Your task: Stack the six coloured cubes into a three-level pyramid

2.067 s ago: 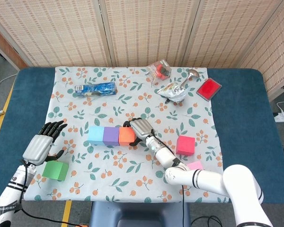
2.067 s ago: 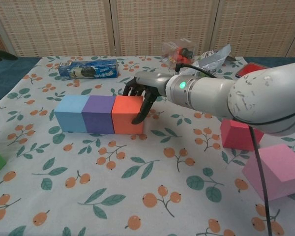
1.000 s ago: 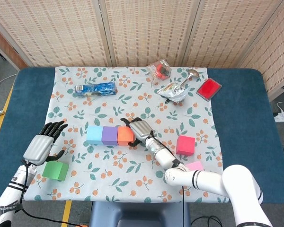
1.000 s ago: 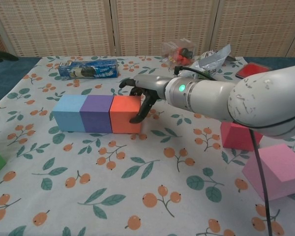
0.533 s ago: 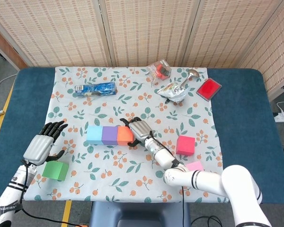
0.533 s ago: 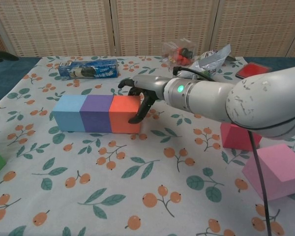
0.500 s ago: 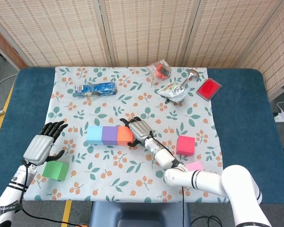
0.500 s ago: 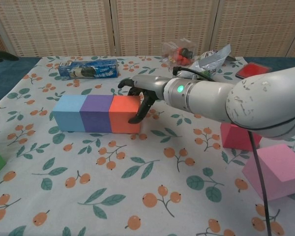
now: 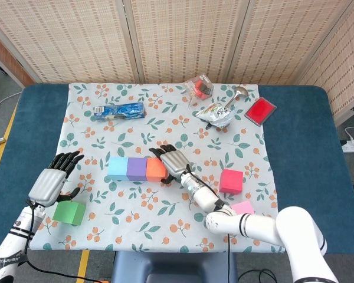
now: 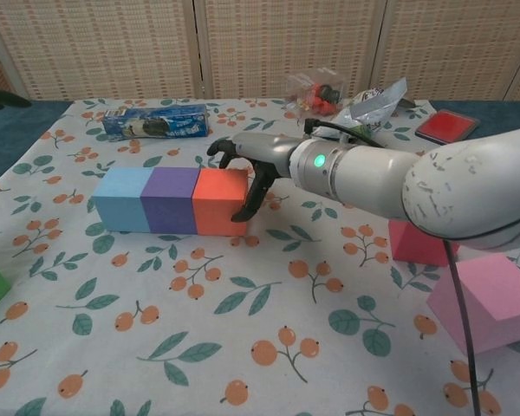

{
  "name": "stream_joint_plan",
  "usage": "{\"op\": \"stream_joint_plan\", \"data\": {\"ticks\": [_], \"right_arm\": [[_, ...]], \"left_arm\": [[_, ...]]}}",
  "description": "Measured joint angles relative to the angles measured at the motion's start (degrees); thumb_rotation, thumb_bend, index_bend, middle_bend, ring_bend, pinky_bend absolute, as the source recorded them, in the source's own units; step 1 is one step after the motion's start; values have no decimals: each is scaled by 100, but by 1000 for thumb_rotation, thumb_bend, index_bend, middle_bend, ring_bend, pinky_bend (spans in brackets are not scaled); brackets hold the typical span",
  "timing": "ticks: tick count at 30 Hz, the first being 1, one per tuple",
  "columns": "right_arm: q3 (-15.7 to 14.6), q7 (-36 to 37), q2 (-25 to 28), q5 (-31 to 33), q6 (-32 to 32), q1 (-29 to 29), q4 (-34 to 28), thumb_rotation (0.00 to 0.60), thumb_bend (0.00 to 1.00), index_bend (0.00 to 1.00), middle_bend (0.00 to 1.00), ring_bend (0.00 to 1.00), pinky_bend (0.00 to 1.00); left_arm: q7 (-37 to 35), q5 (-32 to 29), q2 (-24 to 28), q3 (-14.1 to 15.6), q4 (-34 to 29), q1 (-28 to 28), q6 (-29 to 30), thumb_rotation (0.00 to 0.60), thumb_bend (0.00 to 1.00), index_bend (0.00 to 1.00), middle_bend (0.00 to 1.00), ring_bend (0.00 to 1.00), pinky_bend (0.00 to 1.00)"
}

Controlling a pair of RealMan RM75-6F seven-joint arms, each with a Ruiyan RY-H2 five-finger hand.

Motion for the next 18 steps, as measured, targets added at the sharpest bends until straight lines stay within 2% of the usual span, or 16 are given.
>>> {"op": "stream_joint_plan", "data": {"ticks": [3,8,15,18], "right_arm": [[-20,-14,97,-72,13,-27,-82,600,5,0,82,0,0],[-49,-32,371,-143,34,-104,-379,600,0,0,76,0,0],[-119,-56,1152,-150,52,-298,-1142,600,0,0,75,0,0],[-158,-93,1284,-67,27,-315,-1175,600,0,0,76,0,0]], "left_arm": [[16,4,8,1,-12,6,11,600,328,72,17,0,52],[33,6,28,1,-47,27,45,600,327,72,17,0,51],[93,-5,61,6,-102,61,84,600,327,72,18,0,52],[117,-14,62,-1,-130,64,90,600,323,72,18,0,51]]}}
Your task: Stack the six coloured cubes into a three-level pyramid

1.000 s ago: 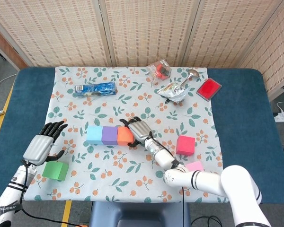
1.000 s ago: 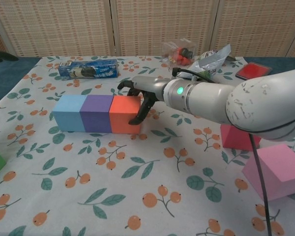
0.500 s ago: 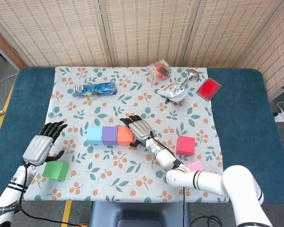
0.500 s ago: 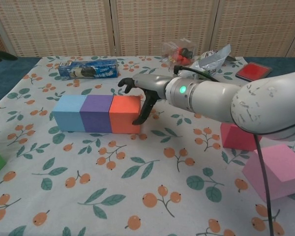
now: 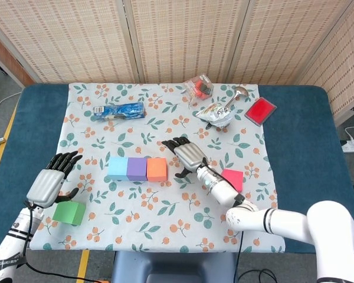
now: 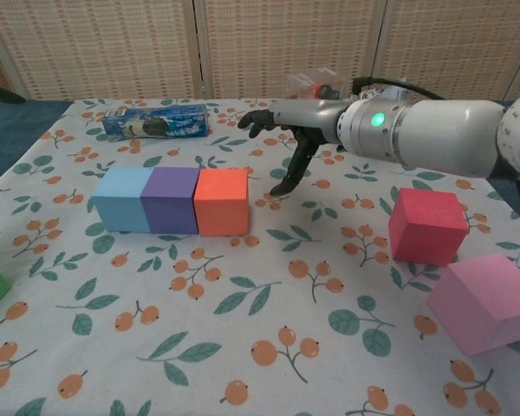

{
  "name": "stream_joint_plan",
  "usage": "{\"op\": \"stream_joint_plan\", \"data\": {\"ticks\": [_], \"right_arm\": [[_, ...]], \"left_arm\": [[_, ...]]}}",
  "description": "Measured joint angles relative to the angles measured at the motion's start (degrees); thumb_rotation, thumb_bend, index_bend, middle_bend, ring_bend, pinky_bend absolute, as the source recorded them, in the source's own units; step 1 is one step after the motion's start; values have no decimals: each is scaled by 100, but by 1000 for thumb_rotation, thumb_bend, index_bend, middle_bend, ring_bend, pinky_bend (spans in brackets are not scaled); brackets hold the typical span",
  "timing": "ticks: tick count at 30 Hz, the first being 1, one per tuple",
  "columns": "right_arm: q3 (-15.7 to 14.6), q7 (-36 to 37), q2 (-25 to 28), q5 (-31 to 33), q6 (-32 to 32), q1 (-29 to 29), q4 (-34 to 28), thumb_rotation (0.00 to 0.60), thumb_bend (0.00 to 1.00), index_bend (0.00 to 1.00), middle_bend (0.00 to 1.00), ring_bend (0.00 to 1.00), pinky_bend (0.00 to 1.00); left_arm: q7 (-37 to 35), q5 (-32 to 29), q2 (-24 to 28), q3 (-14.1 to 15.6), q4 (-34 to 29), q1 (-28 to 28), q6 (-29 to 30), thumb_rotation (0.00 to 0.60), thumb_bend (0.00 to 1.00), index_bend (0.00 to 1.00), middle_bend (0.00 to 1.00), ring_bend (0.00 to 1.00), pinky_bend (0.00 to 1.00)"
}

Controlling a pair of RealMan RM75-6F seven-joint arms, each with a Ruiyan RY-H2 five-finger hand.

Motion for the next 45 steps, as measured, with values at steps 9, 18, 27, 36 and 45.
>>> {"op": "stream_joint_plan", "data": {"ticks": [9,18,27,36,45], "right_arm": [[36,179,-515,13,-160,141,834,600,0,0,53,0,0],[194,553,-1099,-210,-332,322,1622,600,0,0,47,0,0],[353,827,-1495,-467,-403,462,2164,600,0,0,47,0,0],[354,822,-1430,-587,-405,425,2137,600,0,0,47,0,0],[211,599,-736,-660,-238,166,1154,600,0,0,42,0,0]], "left_arm": [[49,-40,7,-5,-27,4,-23,600,326,71,18,0,51],[-1,-82,2,-12,28,15,-47,600,325,72,18,0,51],[-60,-90,-18,-14,98,14,-71,600,328,71,18,0,51],[-76,-53,-20,-2,104,29,-47,600,329,72,18,0,51],[-52,-22,-19,5,76,38,-25,600,330,71,18,0,51]]}}
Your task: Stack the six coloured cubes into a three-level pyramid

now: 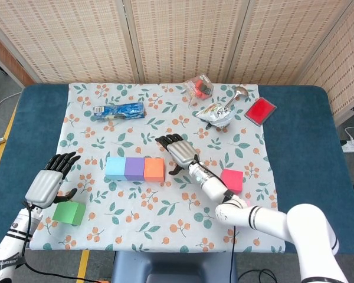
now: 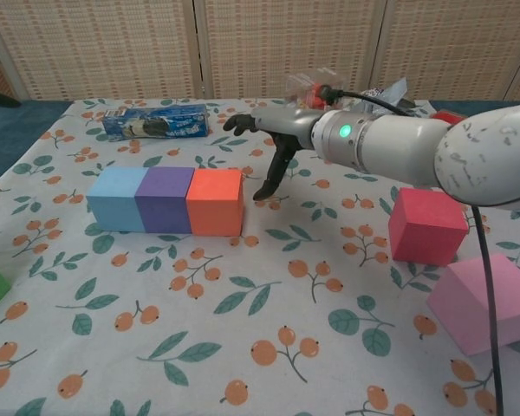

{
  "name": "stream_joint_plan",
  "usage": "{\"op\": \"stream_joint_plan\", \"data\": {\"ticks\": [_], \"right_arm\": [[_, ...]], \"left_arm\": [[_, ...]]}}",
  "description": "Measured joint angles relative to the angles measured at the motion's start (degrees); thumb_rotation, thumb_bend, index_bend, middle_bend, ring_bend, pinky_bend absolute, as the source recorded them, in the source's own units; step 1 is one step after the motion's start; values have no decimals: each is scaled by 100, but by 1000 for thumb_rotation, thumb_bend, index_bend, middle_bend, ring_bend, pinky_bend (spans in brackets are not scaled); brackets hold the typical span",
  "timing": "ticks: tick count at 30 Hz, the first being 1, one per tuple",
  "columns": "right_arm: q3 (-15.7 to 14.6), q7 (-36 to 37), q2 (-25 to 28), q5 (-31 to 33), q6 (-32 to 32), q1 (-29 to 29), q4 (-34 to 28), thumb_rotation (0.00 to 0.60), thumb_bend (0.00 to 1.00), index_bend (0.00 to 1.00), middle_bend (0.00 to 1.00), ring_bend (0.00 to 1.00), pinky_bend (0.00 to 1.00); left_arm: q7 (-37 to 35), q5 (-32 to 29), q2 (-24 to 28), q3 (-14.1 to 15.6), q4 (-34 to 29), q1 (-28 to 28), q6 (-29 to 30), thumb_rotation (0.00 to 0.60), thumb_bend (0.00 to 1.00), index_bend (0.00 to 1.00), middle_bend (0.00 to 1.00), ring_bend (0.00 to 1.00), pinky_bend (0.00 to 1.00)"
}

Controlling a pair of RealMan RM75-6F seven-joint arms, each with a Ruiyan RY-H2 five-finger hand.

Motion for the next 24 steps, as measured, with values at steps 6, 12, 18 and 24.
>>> {"op": "stream_joint_plan", "data": {"ticks": [6,12,18,24], "right_arm": [[-82,-42,571,-20,56,-179,-1007,600,0,0,4,0,0],[-90,-13,470,-29,51,-132,-1009,600,0,0,0,0,0],[-42,56,-80,-22,29,41,-371,600,0,0,0,0,0],[10,171,-574,-125,13,197,269,600,0,0,0,0,0]], "left_arm": [[51,6,-2,-4,-50,-17,-17,600,330,71,18,0,52],[66,-6,10,-6,-81,-13,-15,600,330,72,18,0,52],[1,-14,20,-8,-56,3,-6,600,329,71,18,0,52],[-120,-6,17,9,32,21,-14,600,330,71,18,0,51]]}}
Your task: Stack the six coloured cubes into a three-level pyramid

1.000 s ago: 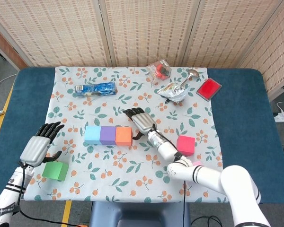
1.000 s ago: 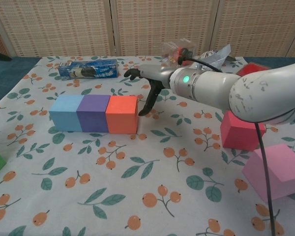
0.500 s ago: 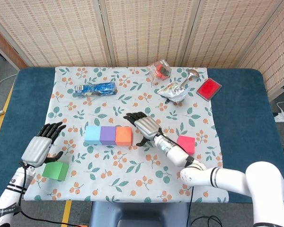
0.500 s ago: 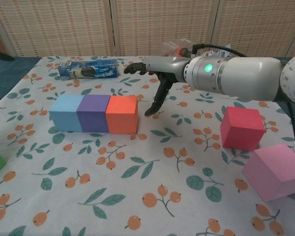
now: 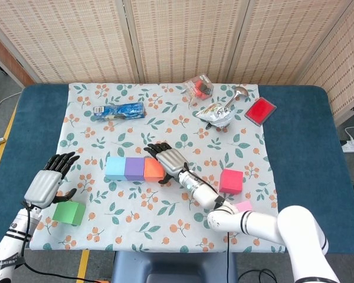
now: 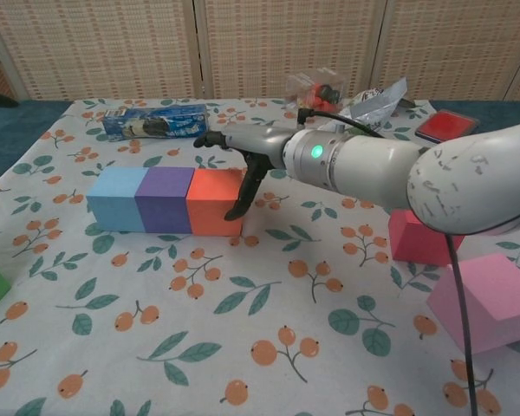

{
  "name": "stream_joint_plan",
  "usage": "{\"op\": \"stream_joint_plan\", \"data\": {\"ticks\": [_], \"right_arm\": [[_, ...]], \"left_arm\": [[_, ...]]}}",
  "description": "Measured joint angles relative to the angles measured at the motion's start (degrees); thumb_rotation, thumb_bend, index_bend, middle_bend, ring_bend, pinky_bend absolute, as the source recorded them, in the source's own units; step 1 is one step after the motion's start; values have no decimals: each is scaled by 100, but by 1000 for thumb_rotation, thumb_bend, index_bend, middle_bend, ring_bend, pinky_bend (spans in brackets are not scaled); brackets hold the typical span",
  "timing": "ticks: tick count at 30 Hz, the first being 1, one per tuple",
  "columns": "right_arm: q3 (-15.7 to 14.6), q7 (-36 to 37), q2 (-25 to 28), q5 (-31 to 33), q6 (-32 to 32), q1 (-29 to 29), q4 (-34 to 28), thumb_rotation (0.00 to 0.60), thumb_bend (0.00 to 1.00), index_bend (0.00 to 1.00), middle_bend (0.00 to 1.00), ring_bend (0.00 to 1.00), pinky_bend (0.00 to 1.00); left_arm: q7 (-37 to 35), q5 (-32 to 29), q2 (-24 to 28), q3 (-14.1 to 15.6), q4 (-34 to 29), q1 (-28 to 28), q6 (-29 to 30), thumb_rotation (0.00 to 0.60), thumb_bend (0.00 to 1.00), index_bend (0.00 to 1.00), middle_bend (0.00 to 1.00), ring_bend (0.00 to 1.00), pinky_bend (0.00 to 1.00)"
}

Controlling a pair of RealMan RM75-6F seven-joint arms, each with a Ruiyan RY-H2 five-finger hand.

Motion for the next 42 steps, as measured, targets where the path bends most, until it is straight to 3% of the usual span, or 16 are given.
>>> {"op": "stream_joint_plan", "data": {"ticks": [12,42], "right_arm": [[59,139,-392,-275,-76,148,665,600,0,0,0,0,0],[128,-29,-604,-343,-280,288,1097,600,0,0,0,0,0]], "left_arm": [[-132,52,3,3,72,8,13,600,329,71,18,0,51],[-220,56,4,5,107,-1,-29,600,329,71,17,0,51]]}}
